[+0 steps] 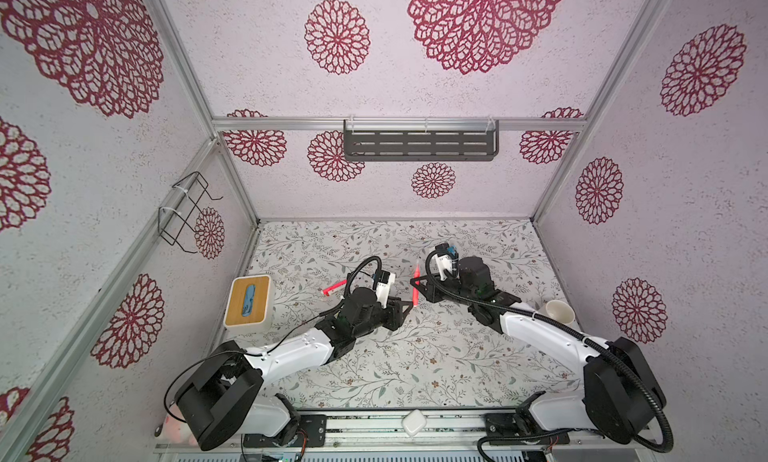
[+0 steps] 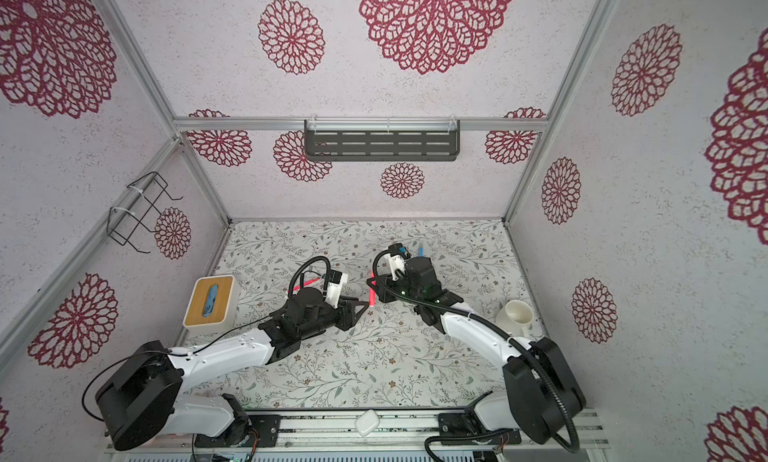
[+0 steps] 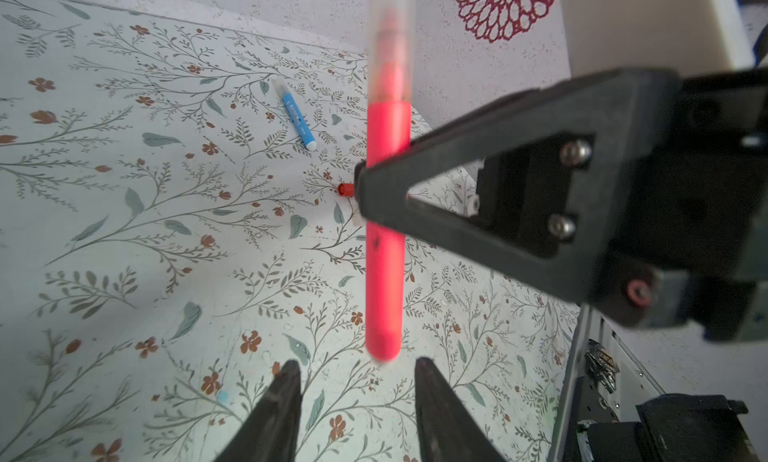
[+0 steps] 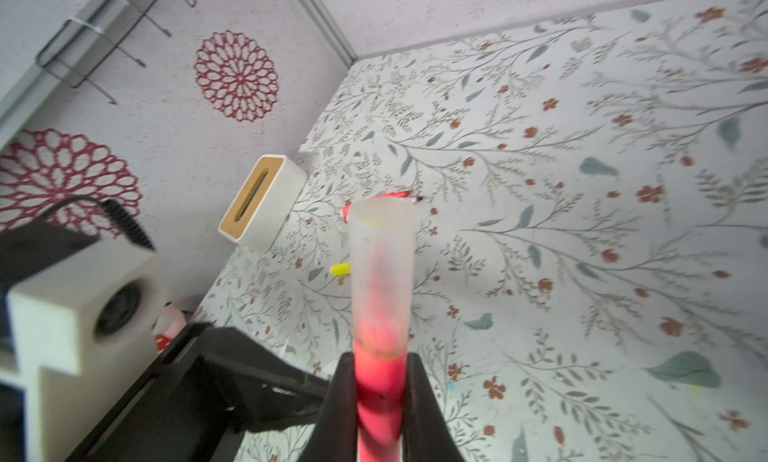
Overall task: Insert the pens into the pen caps
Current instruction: 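Open the left gripper while the right gripper lifts the highlighter away, then carry the capped pink highlighter with the right gripper toward the blue marker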
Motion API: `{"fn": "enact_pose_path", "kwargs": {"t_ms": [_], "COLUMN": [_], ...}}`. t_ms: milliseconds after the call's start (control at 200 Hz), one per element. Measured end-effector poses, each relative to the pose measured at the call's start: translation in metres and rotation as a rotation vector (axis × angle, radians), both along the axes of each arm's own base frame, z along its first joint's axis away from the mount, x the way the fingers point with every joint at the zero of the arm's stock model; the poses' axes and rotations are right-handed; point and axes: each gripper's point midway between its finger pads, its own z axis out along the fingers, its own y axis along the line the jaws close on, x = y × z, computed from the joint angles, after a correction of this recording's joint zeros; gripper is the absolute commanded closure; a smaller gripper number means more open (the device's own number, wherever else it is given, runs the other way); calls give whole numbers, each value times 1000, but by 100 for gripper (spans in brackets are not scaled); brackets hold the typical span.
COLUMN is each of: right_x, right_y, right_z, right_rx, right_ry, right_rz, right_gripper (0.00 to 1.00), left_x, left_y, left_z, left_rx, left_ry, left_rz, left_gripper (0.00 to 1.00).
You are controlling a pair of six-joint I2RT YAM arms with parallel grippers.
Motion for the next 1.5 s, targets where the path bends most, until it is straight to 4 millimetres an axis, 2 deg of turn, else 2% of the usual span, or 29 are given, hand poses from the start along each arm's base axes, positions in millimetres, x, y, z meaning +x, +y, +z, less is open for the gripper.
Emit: {"fn": "enact_pose_path", "kwargs": {"t_ms": [105,350,445,675,781,941,1106,1256,1501], "right_x": [30,96,124,190,211,232,241,242,237], "right_y": [-14,-50,-60,-75,-88,-108,-118,-121,-123], "right_z": [-11,-79,-97,-119,-129,-144,-149,-146,-148], "right_rx": [-88,-295,-359,-442,-475,-499,-513,-526,-545], "right_ry": [35,208,248,281,297,338,356,356,370], "right_rz": [-80,-206,-240,-295,-325,-362,-378,-381,-374], "right_gripper": [97,94,92,92,91,88,87,85,73], "left_x": [1,-1,-4,-8,-8,-8,-7,-7,-9], "left_y": [6,20,27,37,41,44,45,46,49], "left_z": [2,7,8,10,12,12,12,12,19], "left_rx": [11,15,21,26,26,29,31,33,28], "left_ry": [-5,-26,-28,-33,-41,-45,-47,-51,-69], "left_rz": [28,73,88,113,127,138,145,149,153], "left_gripper": [53,53,53,52,52,52,52,52,52]}}
